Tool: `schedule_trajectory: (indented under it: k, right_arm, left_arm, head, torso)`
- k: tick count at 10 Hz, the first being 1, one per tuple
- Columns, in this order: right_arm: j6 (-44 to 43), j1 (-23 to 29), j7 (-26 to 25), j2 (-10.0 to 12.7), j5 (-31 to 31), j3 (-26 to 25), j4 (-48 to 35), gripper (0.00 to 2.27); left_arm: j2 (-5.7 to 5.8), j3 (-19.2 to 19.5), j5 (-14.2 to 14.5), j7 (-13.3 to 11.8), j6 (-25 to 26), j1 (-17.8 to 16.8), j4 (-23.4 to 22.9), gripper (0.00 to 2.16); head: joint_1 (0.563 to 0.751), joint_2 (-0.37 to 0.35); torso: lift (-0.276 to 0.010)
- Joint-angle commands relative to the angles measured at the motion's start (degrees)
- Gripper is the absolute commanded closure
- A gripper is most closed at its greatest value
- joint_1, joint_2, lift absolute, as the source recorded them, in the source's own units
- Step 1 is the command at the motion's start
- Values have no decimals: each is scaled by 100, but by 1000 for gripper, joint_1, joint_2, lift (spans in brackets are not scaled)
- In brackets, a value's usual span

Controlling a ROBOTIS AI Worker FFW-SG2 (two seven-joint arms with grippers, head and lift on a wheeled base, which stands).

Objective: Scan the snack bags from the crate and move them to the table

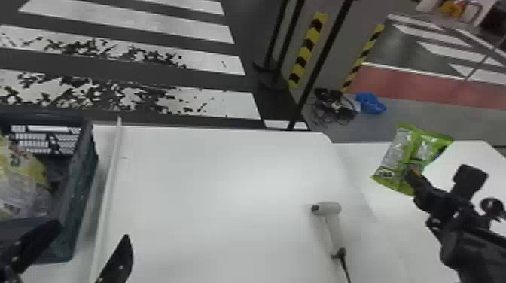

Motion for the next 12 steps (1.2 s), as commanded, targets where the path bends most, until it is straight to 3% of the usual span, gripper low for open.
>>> schedule_trajectory:
  k: [1, 3, 4, 6, 9, 10, 12]
  right_arm:
    - [-18, -246, -257, -71, 305, 215, 405, 2246]
    - [562, -211, -688, -62, 314, 232, 405, 2243]
    - [685, -149, -811, -44, 226, 215, 405, 1959]
    - [685, 97, -829, -9, 164, 179, 256, -2]
    - [983, 519, -846, 79, -3, -14, -368, 26]
    - [1177, 879, -846, 140, -126, -93, -904, 26]
    - [2108, 2048, -679, 527, -653, -541, -2820, 66]
  left_arm:
    - [4, 1, 0, -5, -40, 24, -35, 9]
    - [4, -34, -9, -5, -58, 41, -53, 9]
    - [4, -52, -17, -5, -75, 41, -53, 9]
    - [4, -96, -61, -5, -75, 41, -53, 9]
    - [13, -157, -97, -5, -58, 41, -114, 9]
    - [13, -183, -123, 13, -58, 41, -132, 9]
    - [13, -210, -132, 39, -58, 41, -132, 9]
  head:
    - [695, -350]
    - [695, -350]
    - [695, -350]
    - [695, -350]
    - [695, -350]
    - [695, -350]
    - [695, -350]
  torso:
    - [-95]
    - [-95]
    - [-95]
    - [-95]
    - [-95]
    - [-95]
    - [-95]
